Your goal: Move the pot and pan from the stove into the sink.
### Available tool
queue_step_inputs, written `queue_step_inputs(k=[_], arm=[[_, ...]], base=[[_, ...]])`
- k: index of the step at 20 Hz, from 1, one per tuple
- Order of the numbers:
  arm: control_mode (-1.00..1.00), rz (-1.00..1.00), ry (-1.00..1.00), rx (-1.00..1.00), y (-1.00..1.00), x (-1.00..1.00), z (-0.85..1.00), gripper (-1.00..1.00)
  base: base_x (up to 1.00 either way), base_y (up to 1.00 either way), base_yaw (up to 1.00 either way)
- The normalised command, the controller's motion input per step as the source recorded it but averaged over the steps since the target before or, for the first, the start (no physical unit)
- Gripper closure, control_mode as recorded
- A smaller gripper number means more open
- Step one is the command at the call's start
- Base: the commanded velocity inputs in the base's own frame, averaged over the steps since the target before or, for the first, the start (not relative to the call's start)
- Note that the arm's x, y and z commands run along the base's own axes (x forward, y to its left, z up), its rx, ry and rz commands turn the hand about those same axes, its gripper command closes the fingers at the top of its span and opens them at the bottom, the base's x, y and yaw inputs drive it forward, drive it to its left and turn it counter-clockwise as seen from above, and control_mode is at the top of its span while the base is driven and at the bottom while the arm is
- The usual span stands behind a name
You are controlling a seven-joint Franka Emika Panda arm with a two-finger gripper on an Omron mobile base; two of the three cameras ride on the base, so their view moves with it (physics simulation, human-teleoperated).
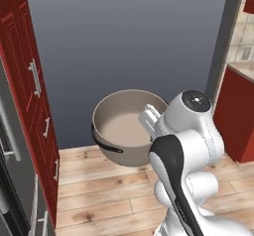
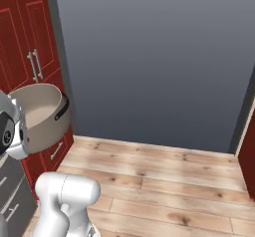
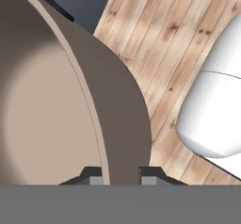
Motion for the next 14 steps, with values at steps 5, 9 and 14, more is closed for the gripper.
queue_step_inputs(k=[5,9,14], arm=[[1.00,0.00,0.00,0.00,0.00,0.00,0.00,1.00],[1.00,0.00,0.00,0.00,0.00,0.00,0.00,1.00],[1.00,0.00,0.00,0.00,0.00,0.00,0.00,1.00]], base=[[0.09,-0.01,-0.42],[0.08,0.00,-0.44],[0.06,0.00,-0.44]])
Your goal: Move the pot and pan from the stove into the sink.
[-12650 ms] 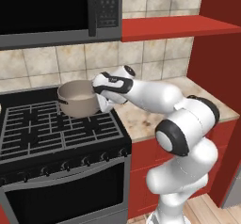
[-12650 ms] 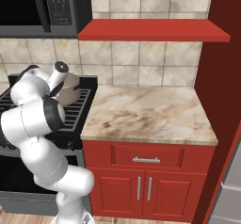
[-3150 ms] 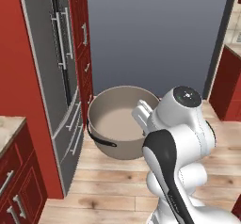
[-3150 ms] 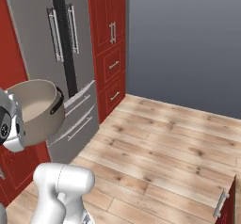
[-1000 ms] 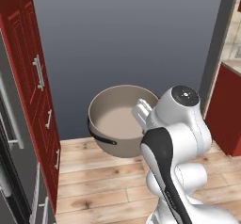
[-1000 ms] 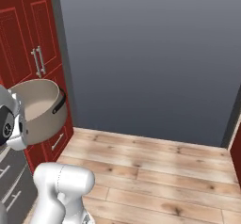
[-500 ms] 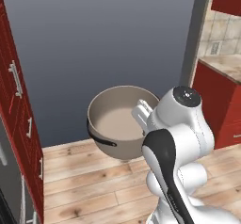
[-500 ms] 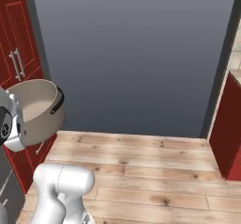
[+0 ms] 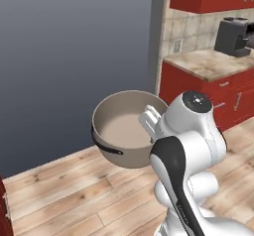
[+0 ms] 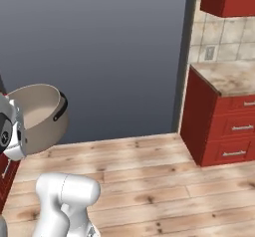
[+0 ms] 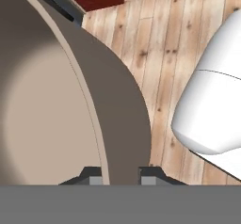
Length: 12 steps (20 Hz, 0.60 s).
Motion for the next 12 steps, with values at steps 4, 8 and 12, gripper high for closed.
queue_step_inputs(k=[4,8,12], arm=[[1.00,0.00,0.00,0.00,0.00,0.00,0.00,1.00],[1.00,0.00,0.00,0.00,0.00,0.00,0.00,1.00],[1.00,0.00,0.00,0.00,0.00,0.00,0.00,1.00]], base=[[0.05,0.00,-0.42],[0.07,0.00,-0.43],[0.07,0.00,-0.43]])
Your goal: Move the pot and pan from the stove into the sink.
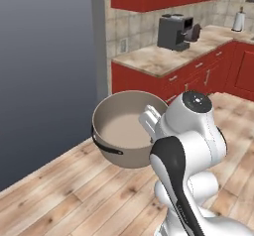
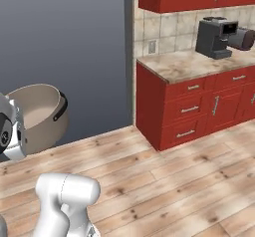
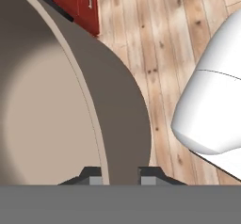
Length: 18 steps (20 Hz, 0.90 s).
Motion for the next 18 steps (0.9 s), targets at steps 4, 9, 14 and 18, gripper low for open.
queue_step_inputs(k=[4,9,14,18], arm=[[1.00,0.00,0.00,0.00,0.00,0.00,0.00,1.00],[1.00,0.00,0.00,0.00,0.00,0.00,0.00,1.00],[1.00,0.00,0.00,0.00,0.00,0.00,0.00,1.00],[1.00,0.00,0.00,0.00,0.00,0.00,0.00,1.00]], base=[[0.07,0.00,-0.42],[0.06,0.00,-0.42],[0.05,0.00,-0.42],[0.05,0.00,-0.42]])
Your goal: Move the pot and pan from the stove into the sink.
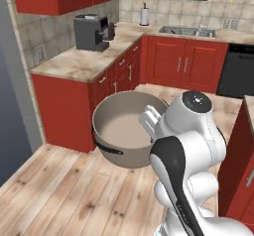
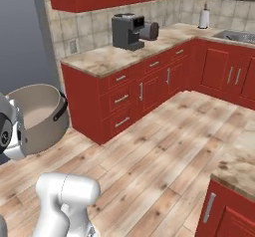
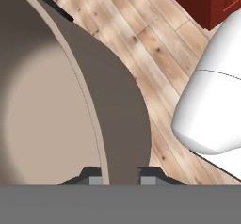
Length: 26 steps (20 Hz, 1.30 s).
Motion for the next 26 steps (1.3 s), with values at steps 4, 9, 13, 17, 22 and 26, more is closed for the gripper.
queue_step_inputs(k=[4,9,13,17,22,26], arm=[[1.00,0.00,0.00,0.00,0.00,0.00,0.00,1.00],[1.00,0.00,0.00,0.00,0.00,0.00,0.00,1.00],[1.00,0.00,0.00,0.00,0.00,0.00,0.00,1.00],[1.00,0.00,0.00,0.00,0.00,0.00,0.00,1.00],[1.00,0.00,0.00,0.00,0.00,0.00,0.00,1.00],[1.00,0.00,0.00,0.00,0.00,0.00,0.00,1.00]], base=[[0.04,0.00,-0.41],[0.02,0.00,-0.40],[0.00,0.00,-0.39],[0.00,0.00,-0.39],[0.01,0.00,-0.38],[0.01,0.00,-0.37]])
